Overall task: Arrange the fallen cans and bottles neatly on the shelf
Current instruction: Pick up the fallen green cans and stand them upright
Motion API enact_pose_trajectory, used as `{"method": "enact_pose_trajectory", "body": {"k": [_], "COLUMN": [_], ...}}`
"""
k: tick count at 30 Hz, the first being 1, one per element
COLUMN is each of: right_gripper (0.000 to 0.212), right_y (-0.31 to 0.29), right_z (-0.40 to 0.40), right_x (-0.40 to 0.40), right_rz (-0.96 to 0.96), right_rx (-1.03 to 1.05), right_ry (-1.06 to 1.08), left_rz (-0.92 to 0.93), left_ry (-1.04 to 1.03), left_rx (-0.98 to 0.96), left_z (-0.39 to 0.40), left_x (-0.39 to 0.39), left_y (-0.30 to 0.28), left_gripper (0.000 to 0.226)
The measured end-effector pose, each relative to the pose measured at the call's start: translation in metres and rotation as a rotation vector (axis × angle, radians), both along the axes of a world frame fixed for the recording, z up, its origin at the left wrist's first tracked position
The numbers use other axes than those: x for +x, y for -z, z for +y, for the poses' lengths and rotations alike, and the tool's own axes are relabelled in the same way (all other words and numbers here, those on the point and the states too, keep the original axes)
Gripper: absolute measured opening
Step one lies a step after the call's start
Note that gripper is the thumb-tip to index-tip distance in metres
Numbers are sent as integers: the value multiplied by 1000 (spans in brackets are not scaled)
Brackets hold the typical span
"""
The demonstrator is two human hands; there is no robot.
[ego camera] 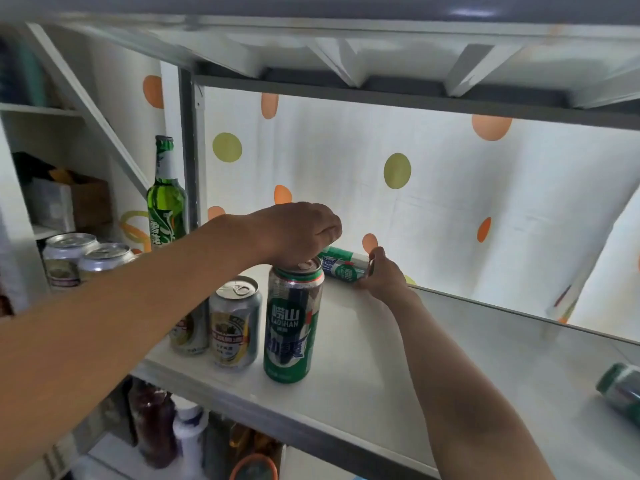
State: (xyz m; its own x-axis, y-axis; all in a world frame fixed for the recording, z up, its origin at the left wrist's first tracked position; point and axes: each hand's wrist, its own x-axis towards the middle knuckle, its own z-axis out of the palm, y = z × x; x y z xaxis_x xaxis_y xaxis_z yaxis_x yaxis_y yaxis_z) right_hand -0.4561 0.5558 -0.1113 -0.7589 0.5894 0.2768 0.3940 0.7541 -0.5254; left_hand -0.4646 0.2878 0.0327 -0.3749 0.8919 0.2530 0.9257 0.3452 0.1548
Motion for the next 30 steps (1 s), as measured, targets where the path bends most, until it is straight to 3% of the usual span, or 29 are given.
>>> {"method": "enact_pose_trajectory", "body": {"k": [4, 13, 16, 25, 30], "right_gripper": [54, 57, 45, 51, 33], "right_y": [0, -22, -41, -85, -87], "right_z": [-6, -27, -41, -102, -135], "right_x": [15, 54, 72, 128, 149], "right_rz": [99, 512, 604, 702, 749], "right_rx": [-99, -428, -478, -385, -321], "right_ry": [7, 41, 25, -28, -28], "left_rz": [51, 139, 136, 163, 113], "left_ry": [9, 110, 129, 189, 201], "left_rx": [21, 108, 124, 318, 386], "left_z": [-5, -11, -17, -44, -54], "left_x": [3, 16, 15, 19, 25], "left_y": [-1, 5, 9, 38, 47], "left_gripper": [34, 31, 32, 33, 31]}}
